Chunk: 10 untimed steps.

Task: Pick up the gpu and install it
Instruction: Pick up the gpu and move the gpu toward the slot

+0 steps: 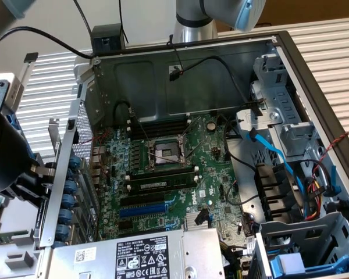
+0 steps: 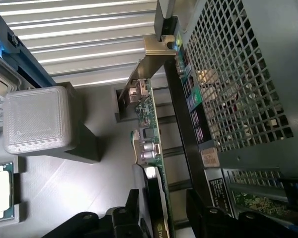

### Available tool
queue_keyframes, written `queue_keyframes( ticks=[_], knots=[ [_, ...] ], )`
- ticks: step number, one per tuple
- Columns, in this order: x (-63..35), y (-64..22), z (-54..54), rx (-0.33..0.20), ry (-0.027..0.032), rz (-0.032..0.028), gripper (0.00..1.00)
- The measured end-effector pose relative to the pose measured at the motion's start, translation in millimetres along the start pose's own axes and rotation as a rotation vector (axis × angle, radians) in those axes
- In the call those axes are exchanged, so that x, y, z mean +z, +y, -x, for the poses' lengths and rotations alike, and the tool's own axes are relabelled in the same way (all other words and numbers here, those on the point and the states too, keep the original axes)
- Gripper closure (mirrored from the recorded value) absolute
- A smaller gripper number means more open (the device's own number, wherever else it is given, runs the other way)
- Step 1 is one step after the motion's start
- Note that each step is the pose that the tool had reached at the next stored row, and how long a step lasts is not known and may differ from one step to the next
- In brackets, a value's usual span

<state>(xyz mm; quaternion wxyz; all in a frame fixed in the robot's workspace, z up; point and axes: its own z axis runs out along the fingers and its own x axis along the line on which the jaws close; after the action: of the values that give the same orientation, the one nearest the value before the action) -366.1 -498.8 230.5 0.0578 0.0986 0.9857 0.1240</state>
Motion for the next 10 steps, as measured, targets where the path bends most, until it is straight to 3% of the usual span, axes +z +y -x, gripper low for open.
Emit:
queue_keyframes(
  ticks=[2, 5, 10],
  knots=[
    [0.1, 0.9, -4.0, -0.001, -0.0002, 0.0021, 0.49],
    [-8.0, 2.1, -8.3, -0.001, 0.0006, 0.0009, 0.49],
    [-5.8, 1.3, -9.1, -0.001, 0.0001, 0.0015, 0.49]
  ],
)
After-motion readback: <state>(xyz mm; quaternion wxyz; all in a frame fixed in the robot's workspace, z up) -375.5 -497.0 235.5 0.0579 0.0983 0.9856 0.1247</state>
